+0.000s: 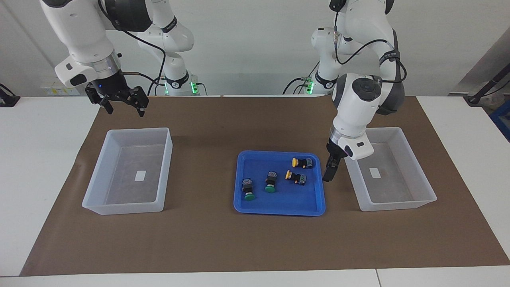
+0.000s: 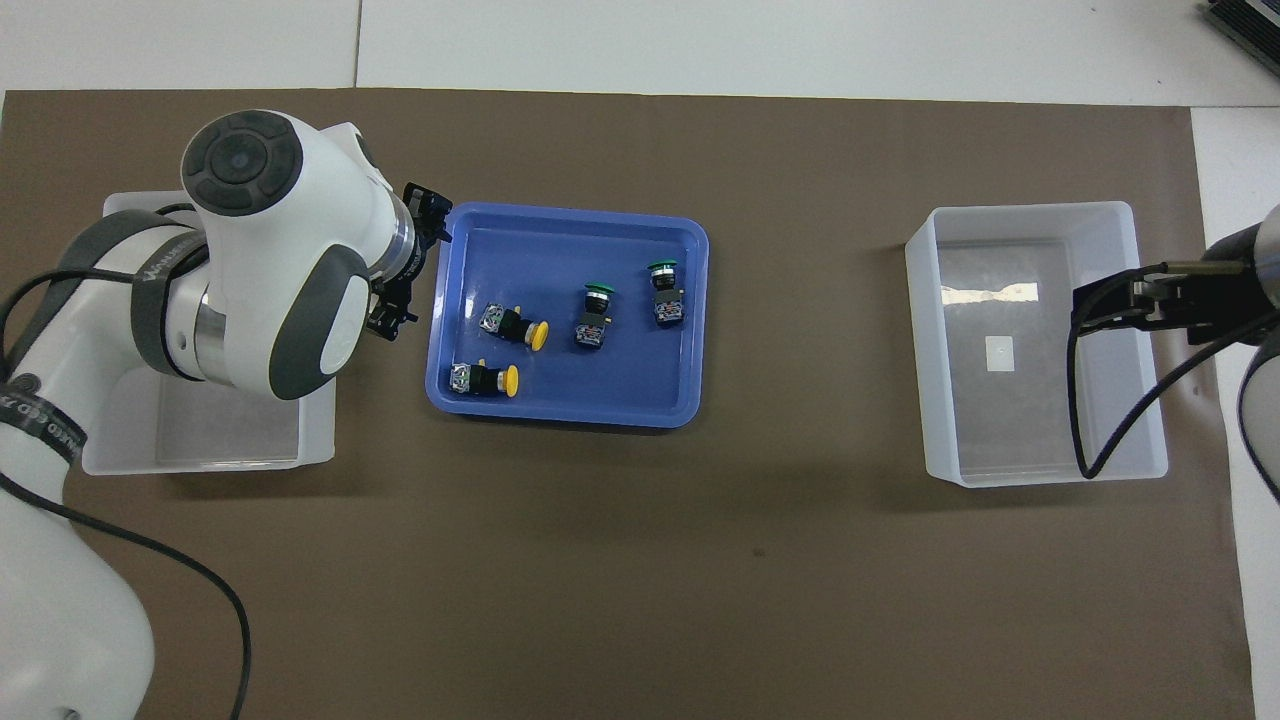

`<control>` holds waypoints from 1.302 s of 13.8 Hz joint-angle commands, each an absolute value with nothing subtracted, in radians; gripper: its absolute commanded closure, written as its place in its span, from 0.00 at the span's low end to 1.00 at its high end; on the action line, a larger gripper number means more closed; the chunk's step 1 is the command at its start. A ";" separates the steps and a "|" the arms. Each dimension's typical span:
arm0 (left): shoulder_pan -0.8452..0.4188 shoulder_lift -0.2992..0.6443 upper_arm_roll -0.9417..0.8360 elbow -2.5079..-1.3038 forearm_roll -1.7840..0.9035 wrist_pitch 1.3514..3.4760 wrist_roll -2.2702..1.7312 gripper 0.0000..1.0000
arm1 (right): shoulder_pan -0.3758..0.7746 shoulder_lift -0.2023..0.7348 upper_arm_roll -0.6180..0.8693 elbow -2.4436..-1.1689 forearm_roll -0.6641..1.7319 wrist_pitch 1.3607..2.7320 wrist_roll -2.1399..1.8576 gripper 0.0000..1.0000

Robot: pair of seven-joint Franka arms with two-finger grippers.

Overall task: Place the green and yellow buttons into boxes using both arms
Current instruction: 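Move the left gripper over the blue tray toward the yellow button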

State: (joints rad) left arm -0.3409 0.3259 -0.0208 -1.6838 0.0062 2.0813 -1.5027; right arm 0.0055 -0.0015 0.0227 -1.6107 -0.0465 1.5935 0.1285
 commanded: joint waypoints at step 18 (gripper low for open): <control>-0.471 0.443 -0.008 -1.764 0.063 2.226 -1.930 0.00 | -0.006 -0.017 0.028 -1.621 -0.023 1.589 0.100 0.00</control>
